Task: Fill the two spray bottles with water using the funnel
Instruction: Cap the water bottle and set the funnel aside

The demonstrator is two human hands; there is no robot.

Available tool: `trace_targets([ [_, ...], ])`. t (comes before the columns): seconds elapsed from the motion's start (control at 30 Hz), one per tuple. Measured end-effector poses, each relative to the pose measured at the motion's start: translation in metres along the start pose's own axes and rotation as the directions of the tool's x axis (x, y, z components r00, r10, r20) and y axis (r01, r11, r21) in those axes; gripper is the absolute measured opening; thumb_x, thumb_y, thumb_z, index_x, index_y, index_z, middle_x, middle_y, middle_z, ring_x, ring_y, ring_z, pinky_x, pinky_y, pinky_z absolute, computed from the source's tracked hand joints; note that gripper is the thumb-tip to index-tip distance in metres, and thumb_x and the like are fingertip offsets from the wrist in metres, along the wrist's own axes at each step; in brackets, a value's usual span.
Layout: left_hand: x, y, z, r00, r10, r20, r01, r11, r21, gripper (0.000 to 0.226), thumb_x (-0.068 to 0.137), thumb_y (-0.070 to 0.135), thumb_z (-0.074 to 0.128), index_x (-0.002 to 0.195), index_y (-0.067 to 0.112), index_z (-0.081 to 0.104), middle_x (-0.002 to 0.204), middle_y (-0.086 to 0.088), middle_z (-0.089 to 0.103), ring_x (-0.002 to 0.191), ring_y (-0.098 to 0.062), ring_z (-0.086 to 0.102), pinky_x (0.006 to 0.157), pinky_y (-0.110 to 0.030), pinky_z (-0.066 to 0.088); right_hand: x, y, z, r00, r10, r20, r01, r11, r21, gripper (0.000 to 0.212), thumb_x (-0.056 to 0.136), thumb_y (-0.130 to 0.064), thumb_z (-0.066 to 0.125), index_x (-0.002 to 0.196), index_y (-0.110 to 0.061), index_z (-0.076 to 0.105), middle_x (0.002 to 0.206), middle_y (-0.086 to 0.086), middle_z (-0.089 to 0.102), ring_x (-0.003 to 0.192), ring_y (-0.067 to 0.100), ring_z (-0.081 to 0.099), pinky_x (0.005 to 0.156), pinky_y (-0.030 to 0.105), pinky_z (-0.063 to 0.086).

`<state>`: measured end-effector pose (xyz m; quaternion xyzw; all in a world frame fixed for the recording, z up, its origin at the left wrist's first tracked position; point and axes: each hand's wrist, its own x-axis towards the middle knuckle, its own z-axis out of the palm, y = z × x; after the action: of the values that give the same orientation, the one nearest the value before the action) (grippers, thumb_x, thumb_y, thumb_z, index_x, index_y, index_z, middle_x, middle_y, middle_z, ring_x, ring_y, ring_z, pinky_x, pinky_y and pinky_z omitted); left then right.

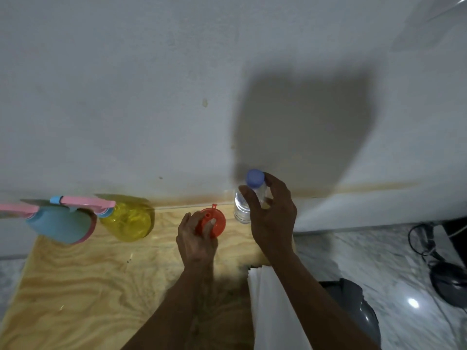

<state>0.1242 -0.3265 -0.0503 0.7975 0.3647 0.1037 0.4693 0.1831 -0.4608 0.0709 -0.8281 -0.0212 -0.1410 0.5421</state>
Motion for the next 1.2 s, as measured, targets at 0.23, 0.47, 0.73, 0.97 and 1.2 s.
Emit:
trace_targets([
  [0.23, 0.001, -0.003, 0.0, 1.0, -0.002, -0.022, 0.003, 0.999, 0.048, 0.034, 0.081, 0.037, 0.075, 0.113, 0.027, 0.07, 0.113, 0.0, 0.07, 0.11, -0.027, 0.062, 0.095, -0.047, 0.054, 0.0, 0.0, -0.001, 1.0, 0.003, 0.009, -0.003, 1.0, -0.001, 0.043, 0.082, -0.039, 0.077, 0.12, -0.024, 0.061, 0.109, -0.033, 0.049, 0.106, 0.021, 0.06, 0.088, 0.048, 0.053],
  [0.47, -0.005, 0.007, -0.007, 1.0, 0.008, 0.005, -0.008, 1.0, 0.027, 0.04, 0.081, 0.029, 0.08, 0.12, 0.024, 0.07, 0.116, 0.001, 0.073, 0.106, -0.019, 0.064, 0.092, -0.024, 0.042, 0.001, 0.004, -0.007, 0.997, 0.024, 0.067, -0.023, 1.0, -0.015, 0.057, 0.078, -0.044, 0.079, 0.127, -0.022, 0.06, 0.117, -0.018, 0.055, 0.111, 0.016, 0.059, 0.089, 0.048, 0.054],
  [0.73, -0.035, 0.031, -0.04, 0.998, 0.041, 0.053, -0.038, 0.998, -0.059, 0.052, 0.074, 0.037, 0.07, 0.12, 0.013, 0.067, 0.091, 0.01, 0.06, 0.091, -0.015, 0.055, 0.083, -0.024, 0.037, -0.019, 0.007, -0.031, 0.993, 0.094, 0.078, -0.09, 0.994, -0.054, 0.058, 0.082, -0.034, 0.08, 0.133, -0.021, 0.056, 0.126, -0.004, 0.061, 0.11, 0.01, 0.057, 0.091, 0.044, 0.053],
  [0.97, -0.108, -0.002, -0.076, 0.974, 0.192, 0.118, -0.195, 0.981, 0.016, 0.041, 0.092, 0.034, 0.068, 0.127, 0.014, 0.065, 0.111, 0.013, 0.06, 0.106, -0.008, 0.056, 0.088, -0.02, 0.04, -0.101, 0.02, -0.08, 0.973, 0.229, 0.039, -0.225, 0.97, -0.097, 0.032, 0.09, -0.025, 0.072, 0.121, -0.022, 0.063, 0.113, -0.007, 0.064, 0.099, 0.005, 0.059, 0.085, 0.04, 0.056],
  [1.2, -0.178, -0.063, -0.087, 0.893, 0.329, 0.308, -0.385, 0.912, 0.143, 0.047, 0.096, 0.046, 0.051, 0.131, 0.017, 0.063, 0.128, -0.007, 0.065, 0.12, -0.024, 0.059, 0.099, -0.041, 0.049, -0.201, 0.052, -0.113, 0.925, 0.377, 0.048, -0.35, 0.894, -0.281, 0.028, 0.093, -0.026, 0.067, 0.119, -0.017, 0.067, 0.116, -0.002, 0.065, 0.108, 0.02, 0.06, 0.094, 0.033, 0.045],
])
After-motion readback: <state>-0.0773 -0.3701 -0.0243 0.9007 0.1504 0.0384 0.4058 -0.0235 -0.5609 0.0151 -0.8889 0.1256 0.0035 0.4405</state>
